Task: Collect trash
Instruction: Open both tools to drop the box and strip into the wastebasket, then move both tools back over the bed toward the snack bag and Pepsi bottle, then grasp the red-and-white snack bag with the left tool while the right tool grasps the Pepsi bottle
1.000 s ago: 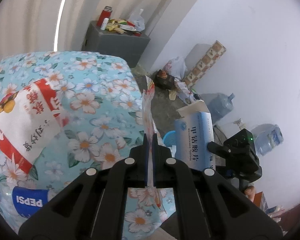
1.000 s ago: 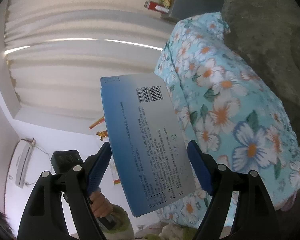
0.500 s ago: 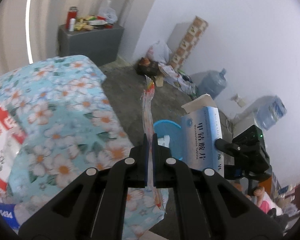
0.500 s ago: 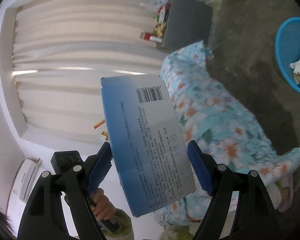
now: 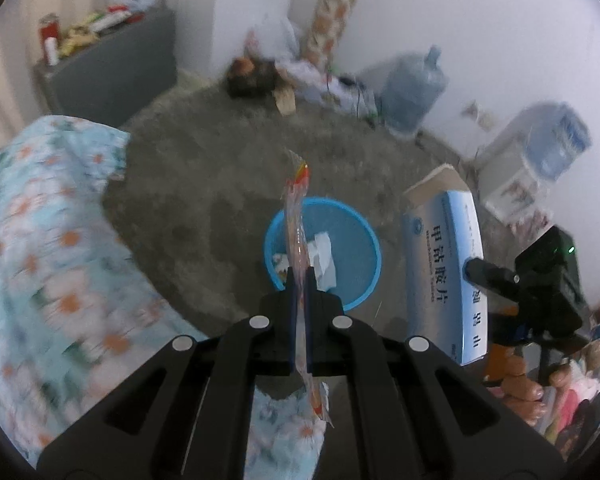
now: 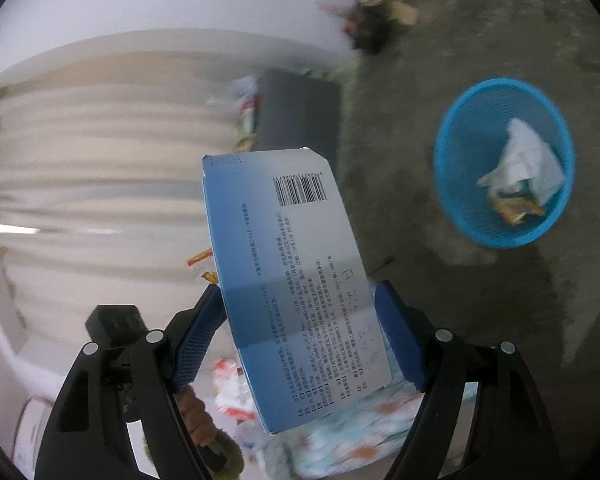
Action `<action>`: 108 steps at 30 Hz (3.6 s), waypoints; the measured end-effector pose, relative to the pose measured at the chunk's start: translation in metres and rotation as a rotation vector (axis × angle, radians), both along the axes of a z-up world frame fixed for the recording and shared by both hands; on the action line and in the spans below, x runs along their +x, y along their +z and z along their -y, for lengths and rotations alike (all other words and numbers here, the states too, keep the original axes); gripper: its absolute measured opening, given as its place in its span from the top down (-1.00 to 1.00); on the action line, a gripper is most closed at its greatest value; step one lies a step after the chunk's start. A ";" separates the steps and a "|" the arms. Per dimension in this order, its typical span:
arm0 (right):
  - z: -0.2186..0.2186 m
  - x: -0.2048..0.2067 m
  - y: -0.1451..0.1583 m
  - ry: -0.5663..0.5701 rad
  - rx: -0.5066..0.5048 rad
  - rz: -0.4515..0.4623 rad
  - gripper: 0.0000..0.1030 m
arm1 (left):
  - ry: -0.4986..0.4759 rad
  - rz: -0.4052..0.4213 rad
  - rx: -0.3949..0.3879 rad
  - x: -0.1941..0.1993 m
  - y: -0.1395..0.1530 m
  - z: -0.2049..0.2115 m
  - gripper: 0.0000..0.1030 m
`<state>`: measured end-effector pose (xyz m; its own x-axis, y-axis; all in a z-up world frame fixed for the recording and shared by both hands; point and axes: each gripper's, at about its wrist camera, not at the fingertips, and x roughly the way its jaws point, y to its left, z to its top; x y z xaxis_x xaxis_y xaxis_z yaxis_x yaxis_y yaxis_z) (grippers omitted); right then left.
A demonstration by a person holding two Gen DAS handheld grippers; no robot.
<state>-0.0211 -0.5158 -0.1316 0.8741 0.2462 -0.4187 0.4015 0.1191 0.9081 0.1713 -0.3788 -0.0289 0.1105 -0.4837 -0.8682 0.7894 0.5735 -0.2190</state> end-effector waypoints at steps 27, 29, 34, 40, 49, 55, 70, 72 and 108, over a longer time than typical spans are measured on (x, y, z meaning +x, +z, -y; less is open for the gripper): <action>0.029 -0.029 -0.096 -0.242 -0.014 -0.309 -0.61 | -0.148 0.119 0.103 -0.014 -0.050 0.081 -0.47; 0.018 -0.021 -0.073 -0.194 -0.087 -0.325 -0.61 | -0.171 0.169 0.099 -0.029 -0.031 0.063 -0.51; -0.021 0.010 -0.011 -0.022 -0.324 -0.417 -0.61 | -0.171 0.238 0.068 -0.054 0.017 -0.005 -0.56; -0.092 0.048 0.058 0.154 -0.645 -0.489 -0.61 | 0.017 0.311 -0.025 -0.053 0.076 -0.122 -0.61; -0.193 0.087 0.111 0.424 -0.707 -0.261 -0.61 | 0.439 0.376 -0.105 -0.050 0.103 -0.330 -0.63; -0.263 0.149 0.137 0.646 -0.740 -0.153 -0.61 | 0.657 0.492 -0.063 -0.049 0.098 -0.432 -0.70; -0.414 0.271 0.139 0.952 -0.545 -0.020 -0.45 | 0.801 0.394 -0.131 -0.024 0.063 -0.526 -0.71; -0.421 0.283 0.133 0.963 -0.518 -0.035 -0.39 | 0.807 0.388 -0.145 -0.024 0.061 -0.530 -0.71; -0.434 0.304 0.117 0.950 -0.507 -0.074 -0.08 | 1.064 -0.413 -0.454 0.233 -0.052 -0.595 0.41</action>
<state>0.2834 -0.0814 -0.0145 0.3858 0.5934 -0.7064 -0.0017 0.7661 0.6427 0.4038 0.2163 -0.0807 0.3916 -0.5874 -0.7082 -0.2014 0.6963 -0.6889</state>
